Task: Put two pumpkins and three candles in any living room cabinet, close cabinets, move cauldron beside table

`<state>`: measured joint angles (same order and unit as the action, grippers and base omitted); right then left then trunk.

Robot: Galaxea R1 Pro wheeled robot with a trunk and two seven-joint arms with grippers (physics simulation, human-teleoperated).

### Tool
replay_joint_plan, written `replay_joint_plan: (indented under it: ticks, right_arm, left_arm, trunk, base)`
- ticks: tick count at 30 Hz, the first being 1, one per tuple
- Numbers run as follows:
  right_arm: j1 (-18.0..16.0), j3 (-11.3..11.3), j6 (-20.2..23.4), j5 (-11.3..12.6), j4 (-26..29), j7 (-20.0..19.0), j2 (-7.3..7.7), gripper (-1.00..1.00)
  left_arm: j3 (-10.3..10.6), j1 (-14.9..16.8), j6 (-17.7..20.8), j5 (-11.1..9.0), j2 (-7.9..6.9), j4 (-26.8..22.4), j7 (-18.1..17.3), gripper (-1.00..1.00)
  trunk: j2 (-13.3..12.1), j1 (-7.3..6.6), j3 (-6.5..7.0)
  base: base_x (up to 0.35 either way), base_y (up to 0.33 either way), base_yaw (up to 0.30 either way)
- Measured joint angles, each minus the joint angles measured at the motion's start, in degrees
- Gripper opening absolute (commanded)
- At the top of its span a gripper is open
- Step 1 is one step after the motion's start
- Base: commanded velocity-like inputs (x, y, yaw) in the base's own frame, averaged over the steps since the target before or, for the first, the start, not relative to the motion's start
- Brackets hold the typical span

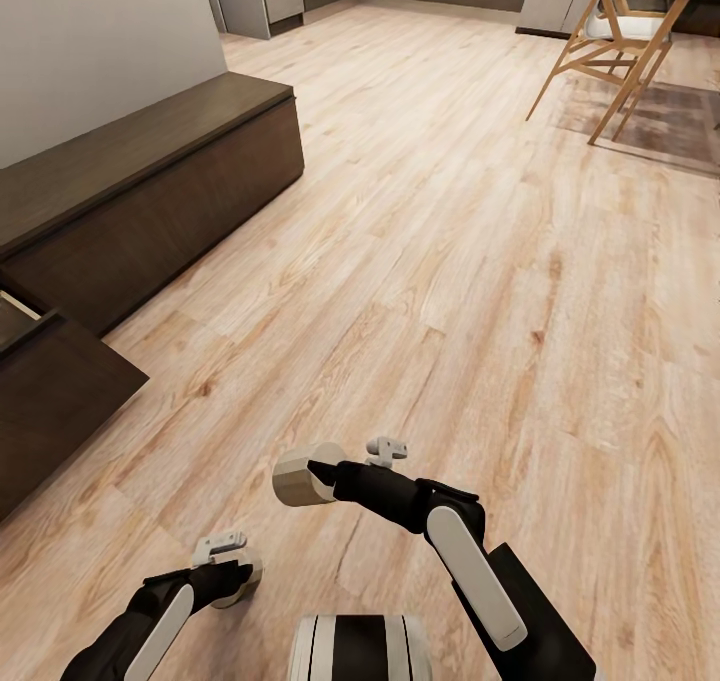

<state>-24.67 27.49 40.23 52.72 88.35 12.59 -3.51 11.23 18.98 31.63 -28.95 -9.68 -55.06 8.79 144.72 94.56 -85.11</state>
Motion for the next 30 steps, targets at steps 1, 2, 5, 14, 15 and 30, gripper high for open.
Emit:
replay_joint_plan:
  ticks: [1,2,5,14,15,30]
  right_arm:
    - [0.0,0.0,0.0,0.1,0.0,0.0,0.0,-1.0]
    - [0.0,0.0,0.0,0.0,0.0,0.0,0.0,-1.0]
    - [0.0,0.0,0.0,0.0,0.0,0.0,0.0,-1.0]
    - [0.0,0.0,0.0,0.1,0.0,0.0,0.0,-1.0]
    - [0.0,0.0,0.0,0.1,0.0,0.0,0.0,-1.0]
    - [0.0,-0.1,-0.1,0.1,-0.6,0.1,0.0,-1.0]
  left_arm:
    - [0.0,0.0,0.0,0.4,0.0,0.0,0.0,-1.0]
    - [0.0,0.0,0.0,0.4,0.0,0.0,0.0,-1.0]
    - [0.0,0.0,0.0,0.4,0.0,0.0,0.0,-1.0]
    - [0.0,0.0,0.0,0.4,0.0,0.0,0.0,-1.0]
    - [0.0,0.0,0.0,0.4,0.0,0.0,0.0,-1.0]
    - [-0.5,0.0,0.9,0.4,-0.48,-2.9,0.1,-1.0]
  trunk:
    - [0.0,-0.02,0.22]
    - [0.0,-0.05,0.44]
    - [0.0,-0.04,0.45]
    - [-0.1,-0.15,1.33]
    - [-0.1,-0.18,1.55]
    - [-0.3,-0.57,4.88]
  base:
    - [0.0,0.0,0.0]
    - [0.0,0.0,0.0]
    - [0.0,0.0,0.0]
    - [0.0,0.0,0.0]
    - [0.0,0.0,0.0]
    - [0.0,0.0,0.0]
